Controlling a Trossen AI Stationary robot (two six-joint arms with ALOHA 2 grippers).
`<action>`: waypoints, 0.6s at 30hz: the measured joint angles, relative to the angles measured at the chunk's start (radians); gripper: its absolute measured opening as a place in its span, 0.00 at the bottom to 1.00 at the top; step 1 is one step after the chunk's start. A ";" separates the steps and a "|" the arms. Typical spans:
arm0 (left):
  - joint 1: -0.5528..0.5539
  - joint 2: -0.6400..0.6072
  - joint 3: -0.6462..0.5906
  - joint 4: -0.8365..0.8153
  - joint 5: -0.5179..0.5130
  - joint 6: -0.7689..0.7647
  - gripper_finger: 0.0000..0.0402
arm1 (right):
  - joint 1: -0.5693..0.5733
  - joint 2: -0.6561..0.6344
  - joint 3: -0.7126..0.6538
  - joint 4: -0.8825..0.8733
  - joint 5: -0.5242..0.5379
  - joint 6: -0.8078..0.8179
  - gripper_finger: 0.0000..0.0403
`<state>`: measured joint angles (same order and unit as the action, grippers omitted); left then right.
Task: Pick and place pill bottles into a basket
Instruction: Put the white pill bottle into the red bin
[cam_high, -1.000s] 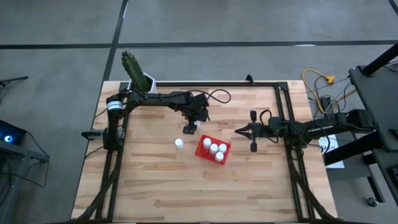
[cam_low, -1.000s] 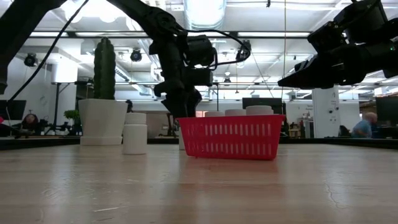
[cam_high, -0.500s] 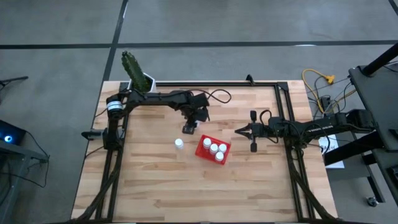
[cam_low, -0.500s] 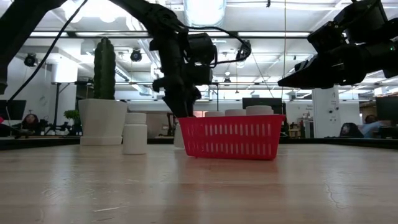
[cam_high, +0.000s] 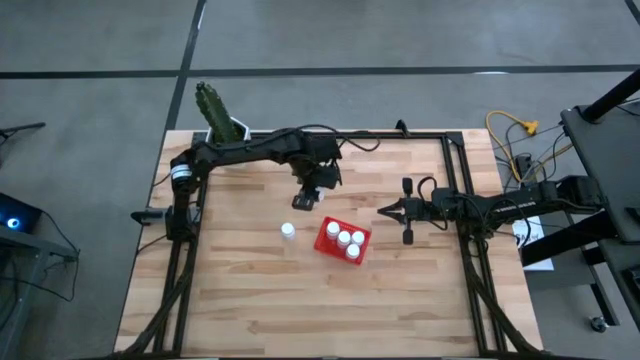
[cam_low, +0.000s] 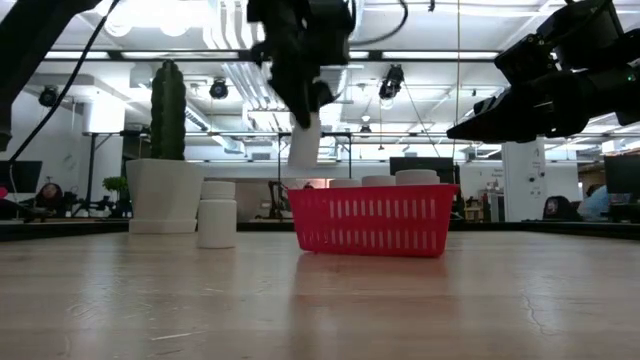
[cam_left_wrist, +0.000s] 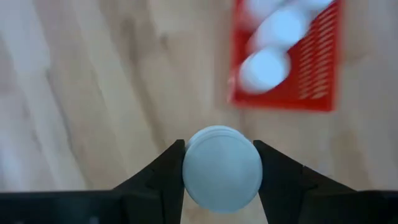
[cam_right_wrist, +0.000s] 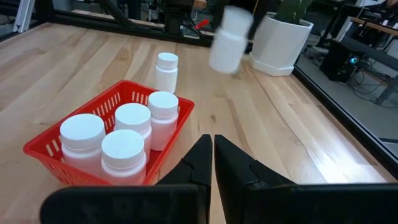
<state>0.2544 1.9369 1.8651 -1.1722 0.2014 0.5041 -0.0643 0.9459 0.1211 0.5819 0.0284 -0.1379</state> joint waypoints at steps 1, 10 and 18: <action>-0.007 0.000 0.021 -0.006 0.024 0.000 0.35 | 0.000 0.000 0.000 0.000 0.000 0.000 0.02; -0.120 -0.002 0.074 -0.002 0.176 0.007 0.35 | 0.000 0.000 0.000 0.000 0.000 -0.003 0.02; -0.233 0.001 0.032 0.152 0.177 0.019 0.35 | 0.000 0.000 0.000 0.000 0.000 0.000 0.02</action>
<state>0.0210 1.9384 1.8974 -1.0203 0.3780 0.5234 -0.0643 0.9455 0.1211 0.5823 0.0284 -0.1379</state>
